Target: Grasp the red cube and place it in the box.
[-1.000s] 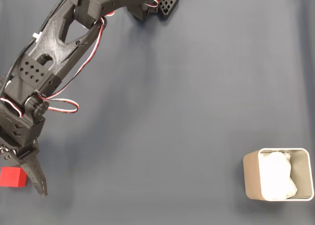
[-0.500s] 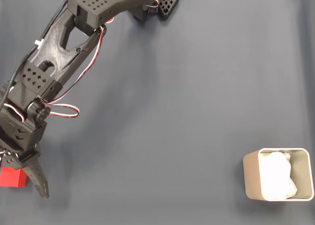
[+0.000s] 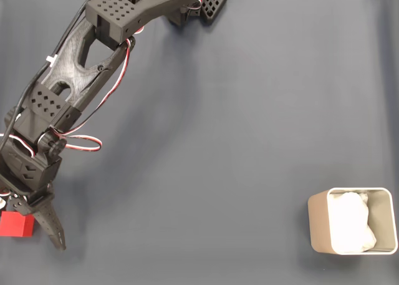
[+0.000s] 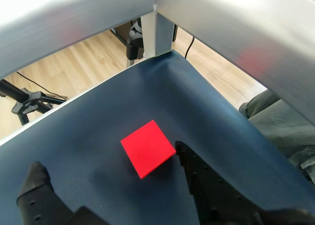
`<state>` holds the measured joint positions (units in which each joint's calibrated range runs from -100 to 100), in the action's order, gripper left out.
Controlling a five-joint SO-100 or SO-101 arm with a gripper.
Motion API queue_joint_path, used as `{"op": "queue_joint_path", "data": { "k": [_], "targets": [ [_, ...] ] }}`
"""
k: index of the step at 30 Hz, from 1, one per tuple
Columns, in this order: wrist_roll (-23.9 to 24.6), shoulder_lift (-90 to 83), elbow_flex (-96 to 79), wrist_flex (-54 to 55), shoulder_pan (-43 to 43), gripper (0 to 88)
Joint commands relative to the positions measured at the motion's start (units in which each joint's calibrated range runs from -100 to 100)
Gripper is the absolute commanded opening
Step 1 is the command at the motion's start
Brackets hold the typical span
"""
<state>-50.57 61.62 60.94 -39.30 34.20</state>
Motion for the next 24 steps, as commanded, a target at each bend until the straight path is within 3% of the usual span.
{"op": "queue_joint_path", "data": {
  "k": [1,24],
  "targets": [
    [0.7,-0.7,3.3,0.9,-0.5,55.3],
    [1.7,-2.1,1.7,0.5,-2.8,55.4]
  ]
}}
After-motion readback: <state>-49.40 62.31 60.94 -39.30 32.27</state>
